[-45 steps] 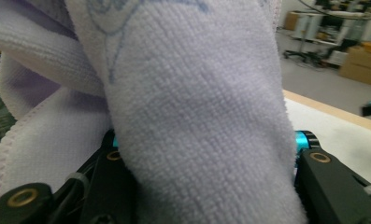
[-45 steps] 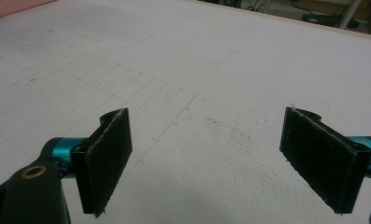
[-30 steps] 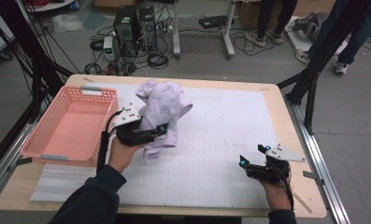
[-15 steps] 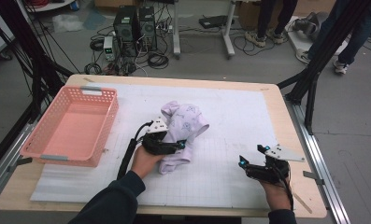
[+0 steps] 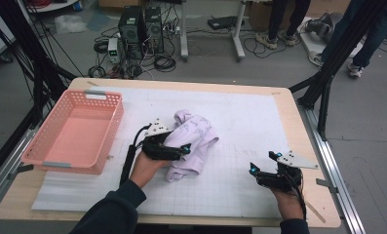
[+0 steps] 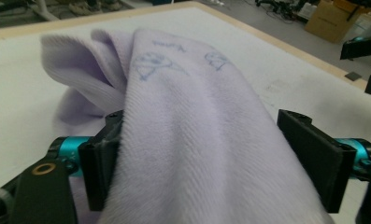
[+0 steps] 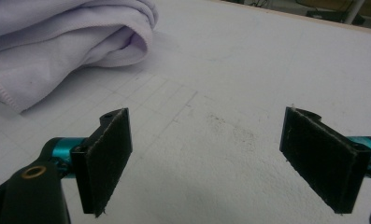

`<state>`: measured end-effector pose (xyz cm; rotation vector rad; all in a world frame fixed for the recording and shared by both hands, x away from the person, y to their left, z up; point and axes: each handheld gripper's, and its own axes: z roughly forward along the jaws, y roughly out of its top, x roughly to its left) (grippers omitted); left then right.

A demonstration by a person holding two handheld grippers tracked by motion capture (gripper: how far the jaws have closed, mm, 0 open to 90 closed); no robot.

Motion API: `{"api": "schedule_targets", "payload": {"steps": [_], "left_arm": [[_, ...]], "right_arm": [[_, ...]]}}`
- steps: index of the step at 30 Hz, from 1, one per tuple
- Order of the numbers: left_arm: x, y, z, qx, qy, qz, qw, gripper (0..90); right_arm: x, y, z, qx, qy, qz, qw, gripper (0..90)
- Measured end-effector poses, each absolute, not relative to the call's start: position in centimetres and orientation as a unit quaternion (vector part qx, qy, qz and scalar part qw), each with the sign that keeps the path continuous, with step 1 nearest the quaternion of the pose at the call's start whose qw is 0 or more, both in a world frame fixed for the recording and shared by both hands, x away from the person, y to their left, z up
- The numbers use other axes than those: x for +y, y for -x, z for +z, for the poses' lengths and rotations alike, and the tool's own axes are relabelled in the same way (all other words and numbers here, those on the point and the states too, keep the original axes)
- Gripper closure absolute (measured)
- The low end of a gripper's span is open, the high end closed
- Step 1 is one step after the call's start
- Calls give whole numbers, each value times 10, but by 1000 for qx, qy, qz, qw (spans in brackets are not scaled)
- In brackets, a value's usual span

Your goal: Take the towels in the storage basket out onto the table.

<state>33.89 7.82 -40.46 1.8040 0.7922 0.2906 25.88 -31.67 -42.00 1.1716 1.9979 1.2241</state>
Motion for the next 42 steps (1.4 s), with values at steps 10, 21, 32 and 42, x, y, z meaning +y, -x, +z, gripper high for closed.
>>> {"api": "schedule_targets", "payload": {"steps": [10,21,32,42], "left_arm": [[139,-316,-386,339,-718,178,582,193],[171,-312,-410,326,-705,193,600,207],[180,-310,-429,351,-714,192,574,191],[180,-309,-429,357,-710,183,580,184]], "right_arm": [[-315,-259,-420,737,-431,452,260,157],[-305,-265,-422,743,-426,450,254,157],[-303,-270,-426,747,-426,446,249,157],[-304,-270,-425,746,-424,447,251,157]]}}
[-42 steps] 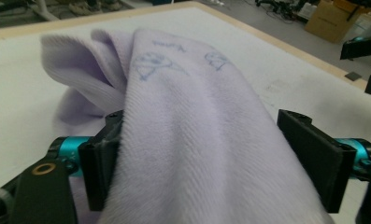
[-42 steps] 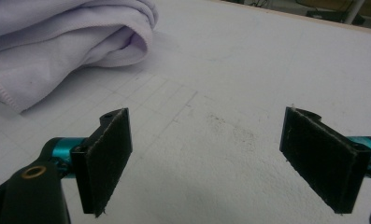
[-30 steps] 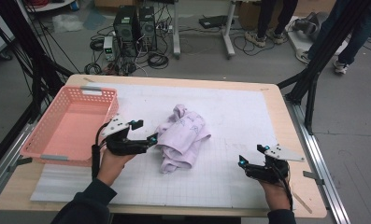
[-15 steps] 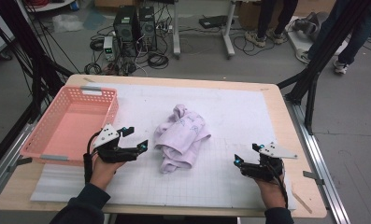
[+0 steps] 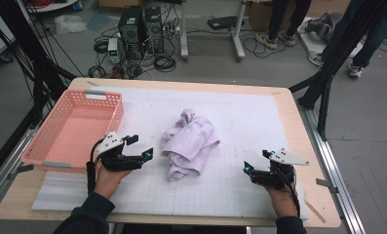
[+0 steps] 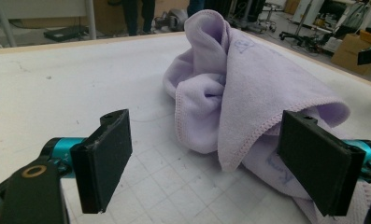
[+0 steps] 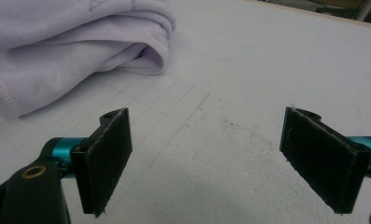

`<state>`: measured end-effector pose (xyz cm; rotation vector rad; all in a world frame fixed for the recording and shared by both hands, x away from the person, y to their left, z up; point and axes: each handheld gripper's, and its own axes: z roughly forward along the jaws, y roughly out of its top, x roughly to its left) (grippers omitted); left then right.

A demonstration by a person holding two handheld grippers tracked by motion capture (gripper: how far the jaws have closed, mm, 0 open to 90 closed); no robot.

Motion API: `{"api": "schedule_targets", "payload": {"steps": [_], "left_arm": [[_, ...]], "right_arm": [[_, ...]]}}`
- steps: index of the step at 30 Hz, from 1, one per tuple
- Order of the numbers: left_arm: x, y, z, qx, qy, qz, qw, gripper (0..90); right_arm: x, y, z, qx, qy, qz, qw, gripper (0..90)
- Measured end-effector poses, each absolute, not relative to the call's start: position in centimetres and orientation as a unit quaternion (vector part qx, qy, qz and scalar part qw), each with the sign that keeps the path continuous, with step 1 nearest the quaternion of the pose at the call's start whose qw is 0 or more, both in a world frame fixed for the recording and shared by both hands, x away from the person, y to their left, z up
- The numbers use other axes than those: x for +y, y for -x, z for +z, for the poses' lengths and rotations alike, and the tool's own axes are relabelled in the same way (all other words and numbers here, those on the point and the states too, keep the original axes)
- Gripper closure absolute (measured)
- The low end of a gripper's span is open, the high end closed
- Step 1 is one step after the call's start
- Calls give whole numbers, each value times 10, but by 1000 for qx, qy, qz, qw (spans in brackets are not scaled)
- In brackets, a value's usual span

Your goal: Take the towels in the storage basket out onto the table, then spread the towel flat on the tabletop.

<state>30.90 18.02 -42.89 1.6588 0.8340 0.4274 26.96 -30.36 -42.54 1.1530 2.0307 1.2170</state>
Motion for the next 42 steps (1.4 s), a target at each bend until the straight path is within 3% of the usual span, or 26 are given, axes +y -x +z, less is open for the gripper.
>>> {"api": "schedule_targets", "payload": {"steps": [21,42], "left_arm": [[181,-309,-431,363,-709,178,578,185],[183,-308,-433,372,-715,174,566,194]], "right_arm": [[-284,-275,-418,753,-396,465,244,156],[-165,-329,-399,829,-284,454,162,248]]}}
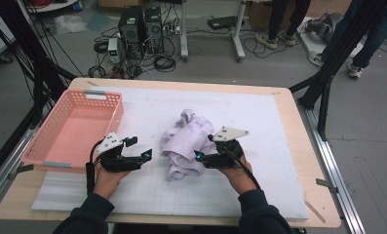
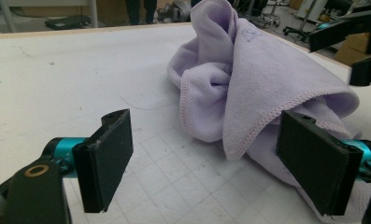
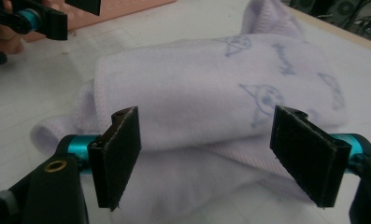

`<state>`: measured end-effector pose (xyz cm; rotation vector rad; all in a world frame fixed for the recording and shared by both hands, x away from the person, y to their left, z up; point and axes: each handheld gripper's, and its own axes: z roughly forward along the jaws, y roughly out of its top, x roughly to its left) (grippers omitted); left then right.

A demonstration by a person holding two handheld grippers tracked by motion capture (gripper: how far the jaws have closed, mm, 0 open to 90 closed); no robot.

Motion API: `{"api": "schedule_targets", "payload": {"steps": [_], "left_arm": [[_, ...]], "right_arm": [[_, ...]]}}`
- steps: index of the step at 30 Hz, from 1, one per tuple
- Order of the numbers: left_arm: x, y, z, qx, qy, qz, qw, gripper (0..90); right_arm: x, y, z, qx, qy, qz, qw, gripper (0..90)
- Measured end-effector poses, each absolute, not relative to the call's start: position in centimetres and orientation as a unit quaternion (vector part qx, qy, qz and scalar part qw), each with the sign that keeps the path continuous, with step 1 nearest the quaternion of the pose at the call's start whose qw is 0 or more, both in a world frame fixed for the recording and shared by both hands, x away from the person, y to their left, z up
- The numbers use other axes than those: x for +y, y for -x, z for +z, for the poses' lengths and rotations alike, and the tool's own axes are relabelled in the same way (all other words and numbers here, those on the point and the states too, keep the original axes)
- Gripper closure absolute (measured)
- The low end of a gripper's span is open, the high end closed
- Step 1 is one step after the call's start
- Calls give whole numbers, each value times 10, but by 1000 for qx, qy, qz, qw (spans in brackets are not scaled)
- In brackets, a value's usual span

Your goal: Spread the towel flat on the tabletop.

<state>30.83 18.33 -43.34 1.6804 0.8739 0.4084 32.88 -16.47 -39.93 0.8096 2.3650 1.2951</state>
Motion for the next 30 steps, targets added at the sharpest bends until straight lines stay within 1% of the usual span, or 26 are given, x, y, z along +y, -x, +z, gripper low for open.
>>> {"api": "schedule_targets", "payload": {"steps": [1,2,3,4,5,6,7,11,13,19,20,21,22,24,25,27,29,30], "left_arm": [[184,-309,-433,373,-714,175,566,194],[184,-309,-433,374,-715,174,565,194],[184,-309,-433,374,-714,173,565,194],[184,-309,-434,375,-715,173,565,194],[184,-309,-434,376,-714,173,565,195],[184,-308,-434,377,-714,171,565,195],[184,-308,-434,377,-716,170,563,195],[184,-308,-435,379,-716,168,561,197],[184,-308,-435,382,-715,169,561,197],[181,-308,-435,384,-716,168,559,198],[181,-308,-435,384,-716,168,559,198],[181,-308,-435,382,-717,168,558,198],[181,-308,-435,382,-717,168,559,199],[182,-309,-435,382,-718,169,557,200],[182,-309,-435,382,-717,168,558,200],[181,-309,-435,384,-716,168,559,200],[181,-309,-435,383,-718,168,556,200],[180,-309,-435,383,-717,167,558,200]], "right_arm": [[-153,-336,-405,839,-284,436,162,309],[-149,-338,-408,844,-288,419,172,382],[-149,-338,-408,844,-288,419,172,382],[-145,-340,-411,848,-291,403,185,479],[-145,-341,-412,852,-286,393,195,720],[-147,-341,-410,851,-283,395,200,793],[-150,-339,-407,851,-279,396,205,813],[-166,-333,-395,846,-271,404,217,825],[-194,-322,-383,835,-275,413,240,825],[-260,-301,-370,811,-320,409,271,826],[-270,-297,-370,807,-328,406,274,826],[-270,-297,-370,807,-328,406,274,826],[-287,-291,-370,803,-341,394,288,825],[-294,-288,-371,803,-349,384,294,826],[-309,-284,-374,805,-364,345,317,826],[-319,-283,-381,811,-384,290,332,824],[-325,-283,-387,808,-403,278,327,793],[-326,-282,-388,804,-406,286,327,756]]}}
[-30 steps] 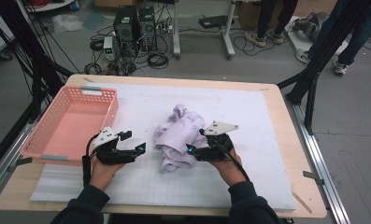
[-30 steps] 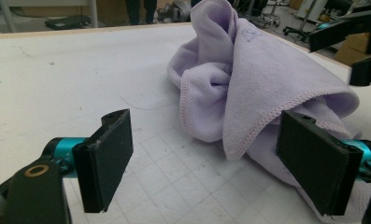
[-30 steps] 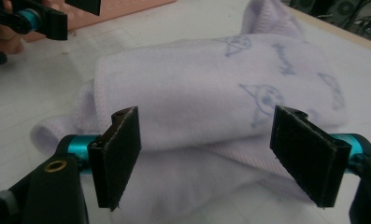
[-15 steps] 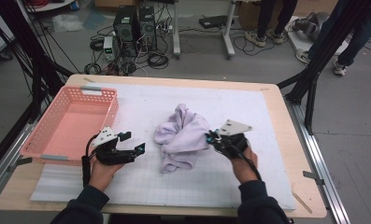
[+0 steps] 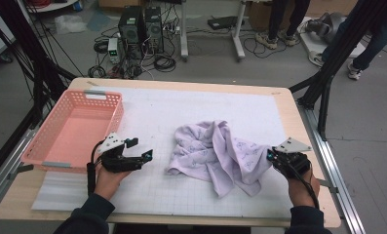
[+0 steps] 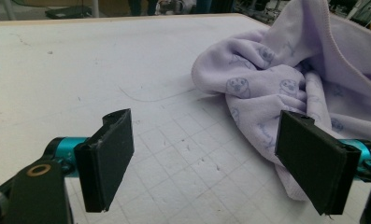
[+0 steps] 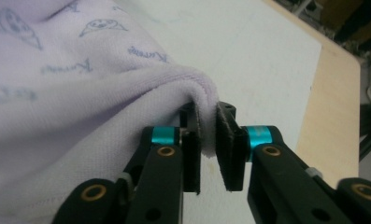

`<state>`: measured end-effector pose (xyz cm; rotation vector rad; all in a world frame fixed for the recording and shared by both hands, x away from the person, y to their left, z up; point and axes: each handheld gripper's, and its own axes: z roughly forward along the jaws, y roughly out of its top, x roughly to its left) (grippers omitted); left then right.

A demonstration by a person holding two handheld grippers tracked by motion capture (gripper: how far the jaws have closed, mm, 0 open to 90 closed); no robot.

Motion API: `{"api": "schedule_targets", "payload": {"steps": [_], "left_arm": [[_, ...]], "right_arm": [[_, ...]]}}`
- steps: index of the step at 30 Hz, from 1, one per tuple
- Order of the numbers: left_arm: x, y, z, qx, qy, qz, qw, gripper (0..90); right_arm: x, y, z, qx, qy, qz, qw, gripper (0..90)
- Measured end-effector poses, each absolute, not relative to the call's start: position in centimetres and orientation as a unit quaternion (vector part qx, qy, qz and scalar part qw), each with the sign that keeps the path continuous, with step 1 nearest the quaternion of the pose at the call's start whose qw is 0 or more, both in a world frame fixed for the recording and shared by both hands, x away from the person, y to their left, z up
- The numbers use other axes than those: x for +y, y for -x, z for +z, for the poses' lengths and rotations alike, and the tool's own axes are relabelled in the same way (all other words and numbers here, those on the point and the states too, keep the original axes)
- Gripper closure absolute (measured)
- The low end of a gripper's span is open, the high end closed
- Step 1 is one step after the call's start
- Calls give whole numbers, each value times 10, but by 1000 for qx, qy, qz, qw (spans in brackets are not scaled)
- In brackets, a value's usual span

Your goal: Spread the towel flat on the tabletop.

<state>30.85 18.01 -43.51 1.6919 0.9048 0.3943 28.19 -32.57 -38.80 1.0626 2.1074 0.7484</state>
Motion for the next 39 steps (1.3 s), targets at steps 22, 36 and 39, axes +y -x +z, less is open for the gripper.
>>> {"api": "schedule_targets", "payload": {"steps": [22,36,39], "left_arm": [[154,-306,-434,339,-753,126,550,300],[74,-314,-427,269,-802,84,526,375],[51,-317,-429,247,-826,76,502,378]], "right_arm": [[-243,-334,-414,847,-357,287,269,807],[-290,-319,-414,798,-420,335,274,799],[-290,-319,-415,796,-420,338,274,797]]}}
